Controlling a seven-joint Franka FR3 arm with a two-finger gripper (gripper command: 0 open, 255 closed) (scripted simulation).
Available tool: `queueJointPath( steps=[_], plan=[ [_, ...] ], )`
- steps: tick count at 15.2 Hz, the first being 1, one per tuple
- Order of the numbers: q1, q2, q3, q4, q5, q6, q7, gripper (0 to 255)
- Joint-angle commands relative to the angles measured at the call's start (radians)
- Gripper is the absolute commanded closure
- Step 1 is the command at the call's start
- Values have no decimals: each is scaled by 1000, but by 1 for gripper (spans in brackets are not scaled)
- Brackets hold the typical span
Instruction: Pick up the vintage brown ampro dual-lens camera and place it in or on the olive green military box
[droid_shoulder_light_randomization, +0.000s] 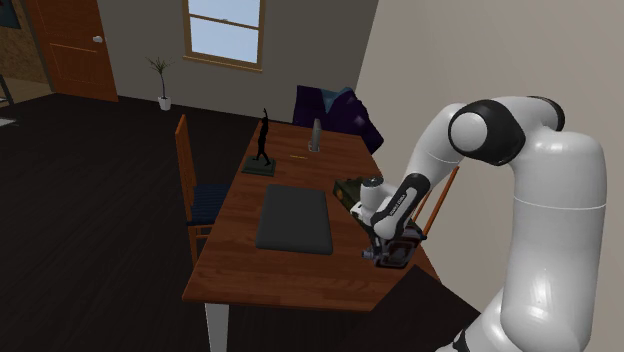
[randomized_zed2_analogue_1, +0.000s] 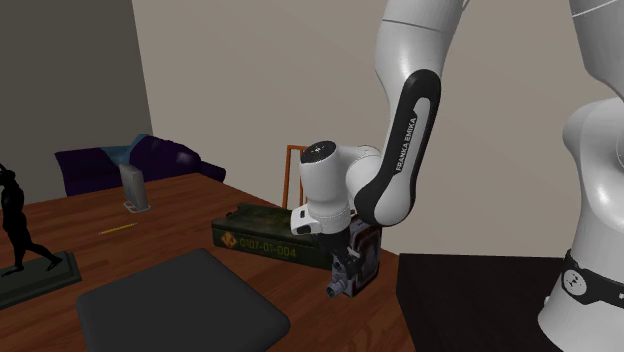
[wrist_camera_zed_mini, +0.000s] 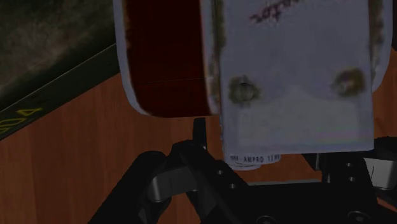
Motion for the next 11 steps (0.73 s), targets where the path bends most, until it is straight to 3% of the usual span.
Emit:
queueJointPath(
  steps=[1, 11],
  plan=[
    [0, 0, 0, 0, 0, 0, 0, 255],
    [-1, -32, 2, -9, 4, -22, -11, 255]
  ],
)
